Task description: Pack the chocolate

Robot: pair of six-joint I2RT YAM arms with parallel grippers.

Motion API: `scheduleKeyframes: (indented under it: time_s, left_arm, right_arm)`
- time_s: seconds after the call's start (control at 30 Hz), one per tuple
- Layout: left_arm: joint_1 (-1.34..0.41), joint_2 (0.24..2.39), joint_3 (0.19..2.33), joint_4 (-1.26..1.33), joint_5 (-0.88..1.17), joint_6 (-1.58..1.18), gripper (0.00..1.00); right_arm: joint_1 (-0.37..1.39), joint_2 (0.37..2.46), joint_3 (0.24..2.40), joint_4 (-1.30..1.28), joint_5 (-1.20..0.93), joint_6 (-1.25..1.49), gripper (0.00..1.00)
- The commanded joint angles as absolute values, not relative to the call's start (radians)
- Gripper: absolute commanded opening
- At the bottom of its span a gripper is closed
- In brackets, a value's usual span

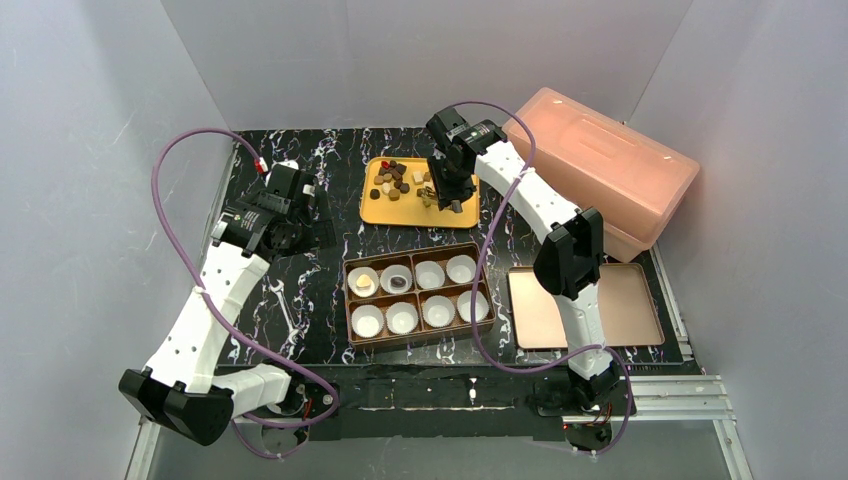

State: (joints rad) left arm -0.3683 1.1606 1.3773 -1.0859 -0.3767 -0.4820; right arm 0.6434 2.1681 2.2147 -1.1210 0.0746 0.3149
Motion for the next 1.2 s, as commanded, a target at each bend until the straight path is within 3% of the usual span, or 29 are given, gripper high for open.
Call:
scheduleKeyframes:
  time_s: [0.0, 0.73, 1.17]
  left_arm:
    - [-0.362, 1.164, 1.407, -1.105, -0.386, -0.474, 1.00]
    - [-0.362, 1.155, 1.394, -1.095, -0.374, -0.480, 0.99]
    - [-0.362, 1.156, 1.393, -1.086, -0.366, -0.481, 1.00]
  right_arm:
    - [0.640, 2.147, 2.229, -1.108, 0.066, 0.316, 0.32]
    - [0.640, 2.024, 2.229, -1.157, 0.056, 0.365, 0.31]
    - [0.694, 1.792, 2.079, -1.169, 0.040, 0.402, 0.30]
